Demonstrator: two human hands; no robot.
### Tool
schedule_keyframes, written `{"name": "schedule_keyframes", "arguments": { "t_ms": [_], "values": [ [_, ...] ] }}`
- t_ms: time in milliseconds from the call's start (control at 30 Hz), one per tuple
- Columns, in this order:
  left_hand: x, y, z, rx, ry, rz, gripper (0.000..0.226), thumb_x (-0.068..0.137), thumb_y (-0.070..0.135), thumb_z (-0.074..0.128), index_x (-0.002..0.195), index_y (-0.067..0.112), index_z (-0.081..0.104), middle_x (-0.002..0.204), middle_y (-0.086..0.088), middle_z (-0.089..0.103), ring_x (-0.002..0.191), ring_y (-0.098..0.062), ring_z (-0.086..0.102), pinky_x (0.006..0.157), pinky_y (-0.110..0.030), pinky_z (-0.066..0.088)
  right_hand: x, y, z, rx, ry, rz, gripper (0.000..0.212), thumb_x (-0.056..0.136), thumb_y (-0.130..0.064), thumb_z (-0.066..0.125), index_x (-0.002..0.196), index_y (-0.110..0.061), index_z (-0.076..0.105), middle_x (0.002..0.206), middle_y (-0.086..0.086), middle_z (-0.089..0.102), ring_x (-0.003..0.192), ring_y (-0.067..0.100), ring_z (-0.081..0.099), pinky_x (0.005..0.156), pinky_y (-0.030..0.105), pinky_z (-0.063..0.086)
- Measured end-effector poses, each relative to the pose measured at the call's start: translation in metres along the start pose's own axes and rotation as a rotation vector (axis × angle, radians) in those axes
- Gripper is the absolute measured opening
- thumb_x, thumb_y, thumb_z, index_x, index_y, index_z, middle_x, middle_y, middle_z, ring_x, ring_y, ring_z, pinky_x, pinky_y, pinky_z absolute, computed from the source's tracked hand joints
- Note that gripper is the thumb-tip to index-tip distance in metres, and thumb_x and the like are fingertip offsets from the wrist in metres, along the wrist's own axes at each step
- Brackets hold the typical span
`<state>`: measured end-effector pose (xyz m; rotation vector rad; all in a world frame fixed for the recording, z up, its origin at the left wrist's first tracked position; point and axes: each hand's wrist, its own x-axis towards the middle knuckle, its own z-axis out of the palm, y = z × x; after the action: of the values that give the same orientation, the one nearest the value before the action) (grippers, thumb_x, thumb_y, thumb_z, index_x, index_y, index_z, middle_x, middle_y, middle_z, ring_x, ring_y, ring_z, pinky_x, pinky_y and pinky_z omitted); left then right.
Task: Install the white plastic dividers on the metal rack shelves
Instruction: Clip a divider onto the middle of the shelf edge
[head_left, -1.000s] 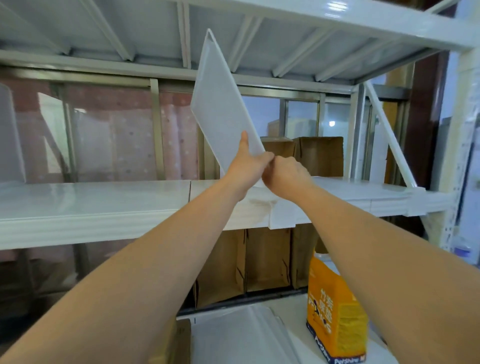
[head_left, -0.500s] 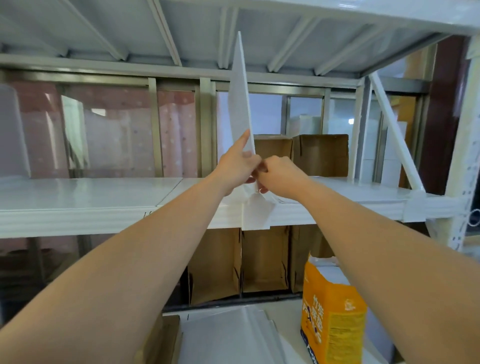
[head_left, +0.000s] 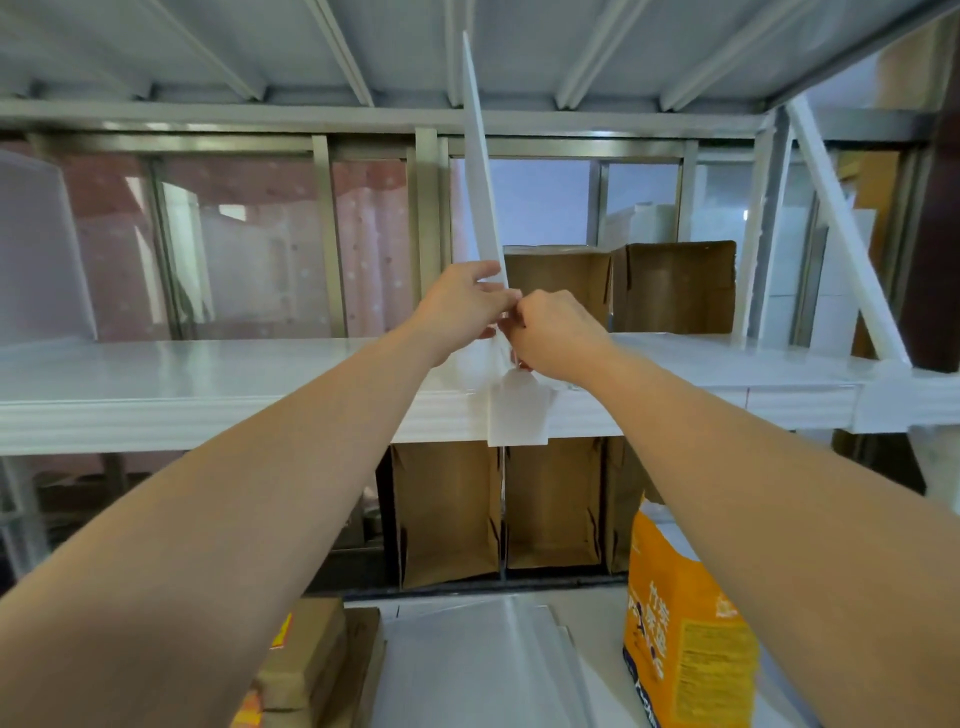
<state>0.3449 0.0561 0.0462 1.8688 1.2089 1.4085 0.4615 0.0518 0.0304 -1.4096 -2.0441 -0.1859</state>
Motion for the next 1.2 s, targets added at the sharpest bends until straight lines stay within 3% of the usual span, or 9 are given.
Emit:
{"name": "schedule_keyframes", "arguments": {
  "t_ms": [100,200,333,500,600,700,833,933,1200],
  "values": [
    [0.004,0.005,0.008,0.064,0.048,0.005,0.054,0.087,0.02,0.056,0.136,0.003,0.042,0.08,-0.001,0.063,0.078,-0.023,0.061,0.086,-0.041,0.055,0.0,0.001,0.002,-0.013,0.014,0.022,0.024,0.095,-0.02,0.042,0.097,-0.009,0.063,0.085,0.009,0.069,0.076,0.025,0.066,0.076,0.043,0.056],
    [0.01,0.009,0.016,0.151,0.091,-0.011,0.05,0.084,0.024,0.049,0.131,0.007,0.047,0.114,-0.019,0.063,0.103,-0.036,0.061,0.087,-0.042,0.052,-0.002,0.001,0.003,-0.005,0.051,0.04,0.022,0.092,-0.021,0.044,0.08,-0.011,0.059,0.081,0.008,0.07,0.075,0.025,0.066,0.073,0.043,0.056],
    [0.02,0.023,0.018,0.28,0.193,0.018,0.026,0.094,0.025,0.04,0.08,0.006,0.051,0.077,-0.009,0.054,0.076,-0.034,0.053,0.065,-0.033,0.042,-0.001,-0.002,0.007,0.08,0.102,0.094,0.028,0.086,-0.02,0.047,0.073,-0.002,0.063,0.075,0.012,0.071,0.071,0.029,0.067,0.07,0.043,0.057],
    [0.033,0.037,0.01,0.385,0.345,0.036,0.049,0.102,0.035,0.025,0.113,-0.002,0.055,0.106,-0.017,0.061,0.092,-0.031,0.058,0.072,-0.032,0.041,-0.001,-0.006,0.009,0.078,0.123,0.103,0.028,0.083,-0.011,0.044,0.055,-0.007,0.043,0.056,0.008,0.05,0.051,0.024,0.046,0.05,0.028,0.038],
    [0.034,0.042,0.011,0.4,0.33,0.089,0.035,0.097,0.015,0.031,0.121,-0.002,0.049,0.118,-0.021,0.058,0.11,-0.037,0.055,0.085,-0.037,0.044,-0.002,-0.005,0.006,0.121,0.111,0.096,0.022,0.081,-0.01,0.043,0.059,-0.008,0.042,0.069,0.018,0.065,0.064,0.031,0.063,0.059,0.036,0.052],
    [0.032,0.047,0.017,0.405,0.314,0.091,0.036,0.093,0.008,0.032,0.124,-0.002,0.046,0.121,-0.022,0.057,0.112,-0.038,0.054,0.09,-0.04,0.044,-0.004,-0.003,0.004,0.179,0.087,0.126,0.02,0.085,-0.011,0.042,0.071,-0.002,0.053,0.085,0.022,0.069,0.082,0.033,0.069,0.076,0.045,0.057],
    [0.034,0.047,0.021,0.439,0.325,0.094,0.035,0.091,0.005,0.034,0.124,-0.002,0.046,0.12,-0.022,0.057,0.112,-0.037,0.054,0.089,-0.039,0.044,-0.003,-0.002,-0.003,0.198,0.029,0.129,0.032,0.094,-0.023,0.041,0.09,0.0,0.063,0.077,0.013,0.071,0.07,0.023,0.069,0.075,0.041,0.058],
    [0.034,0.048,0.022,0.439,0.306,0.108,0.036,0.091,0.004,0.034,0.125,-0.002,0.045,0.121,-0.021,0.056,0.112,-0.037,0.054,0.089,-0.038,0.044,0.0,-0.004,-0.012,0.212,0.086,0.122,0.042,0.094,-0.039,0.043,0.091,-0.002,0.063,0.078,0.013,0.07,0.072,0.026,0.069,0.073,0.04,0.057],
    [0.031,0.047,0.023,0.417,0.305,0.143,0.042,0.093,0.002,0.031,0.135,-0.002,0.031,0.123,-0.021,0.054,0.112,-0.037,0.054,0.09,-0.039,0.043,0.004,-0.004,-0.008,0.085,0.078,0.084,0.034,0.097,-0.031,0.035,0.068,-0.013,0.042,0.064,0.003,0.047,0.065,0.025,0.048,0.051,0.029,0.032]
  ]
}}
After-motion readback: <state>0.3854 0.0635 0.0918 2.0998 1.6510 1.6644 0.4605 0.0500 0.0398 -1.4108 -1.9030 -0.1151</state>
